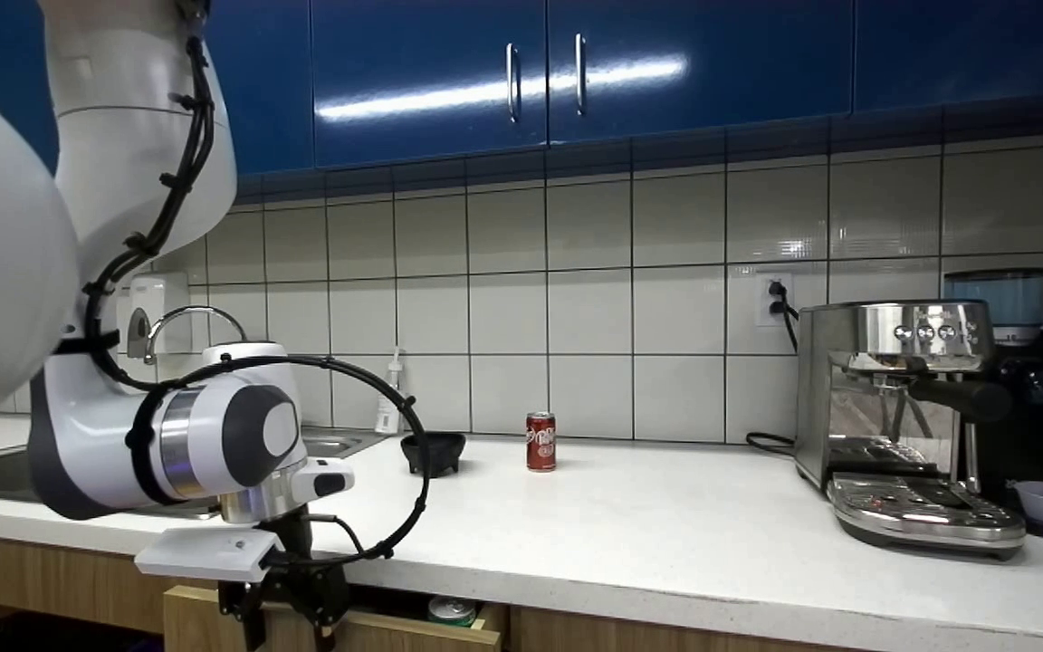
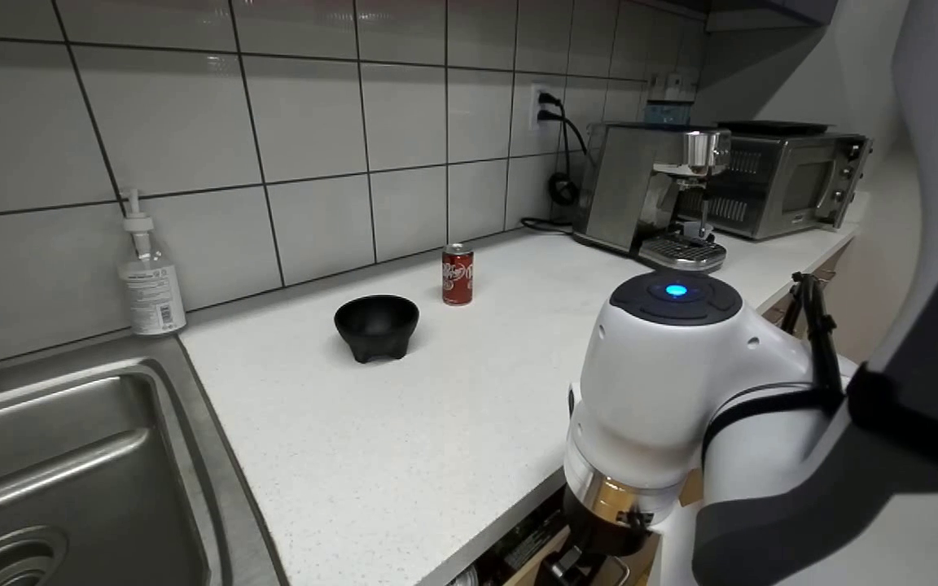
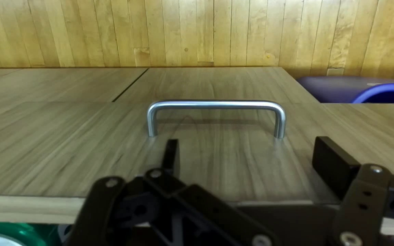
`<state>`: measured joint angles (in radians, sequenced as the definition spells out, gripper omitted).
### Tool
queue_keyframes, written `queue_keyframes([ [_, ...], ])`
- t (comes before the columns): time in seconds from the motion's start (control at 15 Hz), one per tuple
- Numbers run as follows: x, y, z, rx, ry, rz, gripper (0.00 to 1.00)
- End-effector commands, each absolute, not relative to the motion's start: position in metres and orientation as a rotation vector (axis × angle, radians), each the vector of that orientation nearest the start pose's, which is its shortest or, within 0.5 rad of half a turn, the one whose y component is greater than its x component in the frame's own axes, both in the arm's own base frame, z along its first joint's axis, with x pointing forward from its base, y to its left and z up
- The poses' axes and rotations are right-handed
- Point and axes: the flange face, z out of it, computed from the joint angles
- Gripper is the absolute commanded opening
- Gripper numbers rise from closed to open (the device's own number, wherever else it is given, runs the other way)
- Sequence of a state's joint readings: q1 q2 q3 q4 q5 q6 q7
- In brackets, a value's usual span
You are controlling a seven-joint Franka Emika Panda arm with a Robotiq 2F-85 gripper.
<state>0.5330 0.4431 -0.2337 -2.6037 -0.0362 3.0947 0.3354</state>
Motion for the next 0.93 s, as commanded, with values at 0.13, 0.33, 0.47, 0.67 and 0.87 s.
queue_keyframes([
  [0.13,0.43,0.116,0.109,-3.218,0.047,-0.299,1.0],
  [0.33,0.435,0.113,0.109,-3.204,0.104,-0.342,1.0],
  [0.47,0.438,0.113,0.108,-3.198,0.13,-0.363,1.0],
  [0.67,0.439,0.112,0.107,-3.194,0.153,-0.365,1.0],
  [0.87,0.442,0.11,0.109,-3.191,0.169,-0.382,1.0],
])
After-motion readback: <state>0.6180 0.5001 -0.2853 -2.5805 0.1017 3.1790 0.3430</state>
